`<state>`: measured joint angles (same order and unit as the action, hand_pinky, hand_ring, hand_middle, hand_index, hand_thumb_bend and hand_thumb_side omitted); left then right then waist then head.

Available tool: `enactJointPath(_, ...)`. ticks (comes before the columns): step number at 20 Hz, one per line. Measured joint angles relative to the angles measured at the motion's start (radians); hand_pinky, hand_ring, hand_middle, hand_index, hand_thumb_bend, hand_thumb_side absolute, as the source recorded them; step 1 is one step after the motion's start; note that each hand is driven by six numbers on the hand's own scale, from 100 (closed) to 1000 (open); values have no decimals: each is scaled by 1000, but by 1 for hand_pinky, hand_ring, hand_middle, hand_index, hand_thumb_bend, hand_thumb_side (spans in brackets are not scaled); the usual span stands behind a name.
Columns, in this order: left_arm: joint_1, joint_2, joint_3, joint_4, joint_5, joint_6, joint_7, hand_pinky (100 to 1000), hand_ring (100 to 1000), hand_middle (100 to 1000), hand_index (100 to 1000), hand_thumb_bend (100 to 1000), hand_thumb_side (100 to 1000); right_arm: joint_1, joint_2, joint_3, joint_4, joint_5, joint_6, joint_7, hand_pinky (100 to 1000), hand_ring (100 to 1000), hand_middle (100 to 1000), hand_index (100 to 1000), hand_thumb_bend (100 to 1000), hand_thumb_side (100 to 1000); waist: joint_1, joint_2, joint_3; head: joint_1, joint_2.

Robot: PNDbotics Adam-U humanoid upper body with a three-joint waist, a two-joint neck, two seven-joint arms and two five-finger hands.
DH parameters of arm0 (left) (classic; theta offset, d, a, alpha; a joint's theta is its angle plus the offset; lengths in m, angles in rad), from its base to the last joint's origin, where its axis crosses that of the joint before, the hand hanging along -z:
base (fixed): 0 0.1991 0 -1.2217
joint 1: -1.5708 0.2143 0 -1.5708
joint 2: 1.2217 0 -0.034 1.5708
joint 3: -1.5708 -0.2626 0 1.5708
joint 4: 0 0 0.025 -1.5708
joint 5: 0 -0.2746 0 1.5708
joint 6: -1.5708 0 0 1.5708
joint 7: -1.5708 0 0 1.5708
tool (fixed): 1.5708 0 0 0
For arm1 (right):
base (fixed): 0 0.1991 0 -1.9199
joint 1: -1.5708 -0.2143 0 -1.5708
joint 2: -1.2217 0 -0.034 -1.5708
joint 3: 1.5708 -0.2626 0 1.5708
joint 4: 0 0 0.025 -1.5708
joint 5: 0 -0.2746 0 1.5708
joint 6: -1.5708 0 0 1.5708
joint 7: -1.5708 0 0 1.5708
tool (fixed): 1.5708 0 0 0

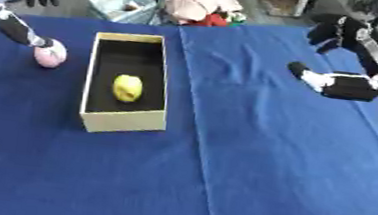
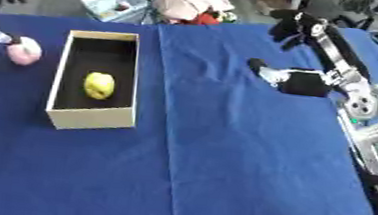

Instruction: Pick up objects on the table and place them in the box.

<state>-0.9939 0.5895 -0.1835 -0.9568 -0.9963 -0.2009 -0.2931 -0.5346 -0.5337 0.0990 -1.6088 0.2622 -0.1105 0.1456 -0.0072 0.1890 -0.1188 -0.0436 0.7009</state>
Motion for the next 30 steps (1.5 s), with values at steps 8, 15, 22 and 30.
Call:
enactJointPath(8, 8, -2, 33, 93, -44, 3, 19, 619, 536, 539, 697, 613, 128, 2, 0, 0, 0, -7, -2, 2, 622, 692, 652, 874, 439, 298, 0, 10, -16, 65, -5)
enactJointPath(15, 8, -17, 52, 132, -87, 26, 49, 616, 533, 538, 696, 569, 100, -2, 0, 6, 0, -17, -3, 4, 622, 692, 651, 874, 436, 305, -3, 32, -35, 97, -9)
enactJointPath(22, 8, -31, 64, 156, -160, 65, 120, 596, 503, 506, 664, 476, 100, -6, 0, 6, 0, -27, -3, 4, 621, 692, 651, 874, 435, 308, -7, 58, -51, 120, -27)
enactJointPath(30, 10, -37, 68, 166, -204, 87, 218, 501, 331, 310, 465, 258, 100, -7, 0, 6, 0, -32, -3, 4, 621, 692, 648, 874, 426, 319, -9, 64, -55, 128, -29)
